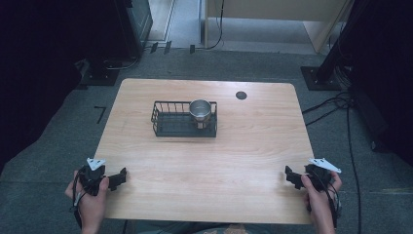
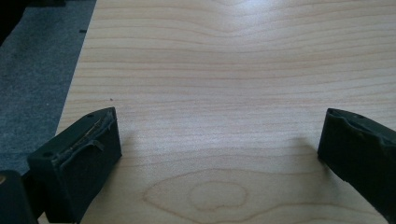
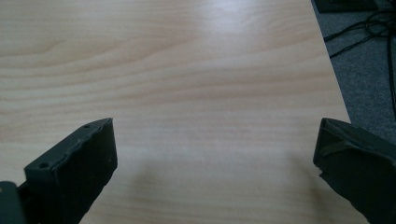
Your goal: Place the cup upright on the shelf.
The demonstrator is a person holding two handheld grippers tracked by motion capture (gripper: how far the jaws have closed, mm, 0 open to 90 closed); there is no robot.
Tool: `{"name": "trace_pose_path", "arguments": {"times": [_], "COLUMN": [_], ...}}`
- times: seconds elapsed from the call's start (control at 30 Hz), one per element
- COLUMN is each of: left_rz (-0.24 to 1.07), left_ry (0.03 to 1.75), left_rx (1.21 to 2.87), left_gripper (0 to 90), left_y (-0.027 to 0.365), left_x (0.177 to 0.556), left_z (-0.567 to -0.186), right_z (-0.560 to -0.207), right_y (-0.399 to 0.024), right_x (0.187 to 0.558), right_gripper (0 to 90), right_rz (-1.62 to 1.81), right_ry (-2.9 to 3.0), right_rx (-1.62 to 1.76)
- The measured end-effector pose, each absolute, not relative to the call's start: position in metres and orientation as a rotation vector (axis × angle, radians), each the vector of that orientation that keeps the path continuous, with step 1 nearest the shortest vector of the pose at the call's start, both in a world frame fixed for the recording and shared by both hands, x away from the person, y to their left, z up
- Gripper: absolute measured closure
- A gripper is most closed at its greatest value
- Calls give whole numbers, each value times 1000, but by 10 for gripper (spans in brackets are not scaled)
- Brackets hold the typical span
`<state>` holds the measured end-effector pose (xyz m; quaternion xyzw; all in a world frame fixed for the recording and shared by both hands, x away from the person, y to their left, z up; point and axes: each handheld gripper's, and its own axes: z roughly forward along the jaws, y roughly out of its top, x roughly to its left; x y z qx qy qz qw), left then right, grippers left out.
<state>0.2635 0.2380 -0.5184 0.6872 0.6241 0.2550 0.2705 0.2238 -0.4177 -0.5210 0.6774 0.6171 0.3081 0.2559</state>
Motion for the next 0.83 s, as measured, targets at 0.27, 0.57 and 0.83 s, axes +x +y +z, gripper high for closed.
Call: {"name": "trace_pose_path", "arguments": {"times": [0.27, 0.57, 0.83], "left_rz": [687, 687, 687], "left_ry": [1681, 1682, 1682], "left_rx": [1852, 1852, 1851], "left_gripper": [0, 0, 0], "left_y": [238, 238, 238], "left_x": [263, 263, 263], "left_z": [-518, -518, -518], "right_z": [-528, -529, -529], "right_y": [-419, -416, -416], "right_x": [210, 209, 209], "right_gripper": [0, 0, 0], "right_rz": [783, 757, 757], "right_ry": [1695, 1735, 1735], "right_rx": [1825, 1784, 1784]}}
